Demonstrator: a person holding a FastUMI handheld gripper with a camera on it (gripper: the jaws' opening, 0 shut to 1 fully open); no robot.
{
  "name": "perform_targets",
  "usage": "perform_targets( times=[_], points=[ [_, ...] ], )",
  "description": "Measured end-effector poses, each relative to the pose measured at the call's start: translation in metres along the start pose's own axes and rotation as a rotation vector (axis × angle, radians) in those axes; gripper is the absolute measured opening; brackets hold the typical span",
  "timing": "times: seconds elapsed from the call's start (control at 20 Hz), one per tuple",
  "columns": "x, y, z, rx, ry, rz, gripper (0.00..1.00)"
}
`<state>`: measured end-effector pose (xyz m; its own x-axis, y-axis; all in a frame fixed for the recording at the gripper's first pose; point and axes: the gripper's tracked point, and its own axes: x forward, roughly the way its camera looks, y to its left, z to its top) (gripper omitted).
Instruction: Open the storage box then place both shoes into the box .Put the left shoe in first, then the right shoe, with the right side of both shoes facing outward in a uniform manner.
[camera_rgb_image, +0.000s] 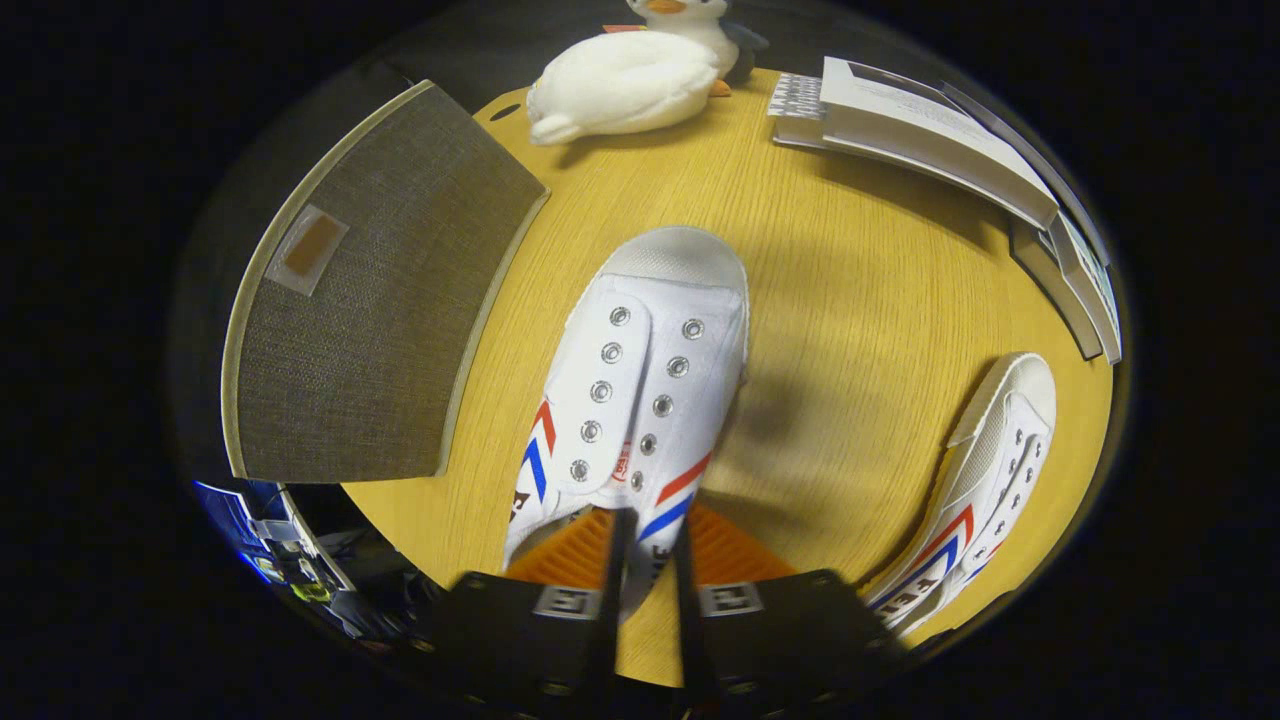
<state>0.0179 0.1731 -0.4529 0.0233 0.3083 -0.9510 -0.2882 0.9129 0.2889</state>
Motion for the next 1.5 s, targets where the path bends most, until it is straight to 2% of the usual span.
perform_targets(
  times=[0.1, 0.35, 0.55, 0.9, 1.15, 1.25, 1.5],
  points=[
    [-0.005, -0.001, -0.004, 0.094, 0.032, 0.027, 0.05],
    [-0.027, 0.006, -0.001, 0.153, 0.033, 0.099, 0.04],
    [-0.049, 0.023, -0.005, 0.202, 0.051, 0.194, 0.05],
    [-0.121, 0.044, 0.014, 0.123, -0.059, 0.196, 0.04],
    [-0.176, 0.091, 0.049, 0.064, -0.157, 0.269, 0.04],
    [-0.191, 0.112, 0.061, 0.027, -0.182, 0.296, 0.04],
    [-0.206, 0.156, 0.091, -0.075, -0.219, 0.291, 0.04]
  ],
)
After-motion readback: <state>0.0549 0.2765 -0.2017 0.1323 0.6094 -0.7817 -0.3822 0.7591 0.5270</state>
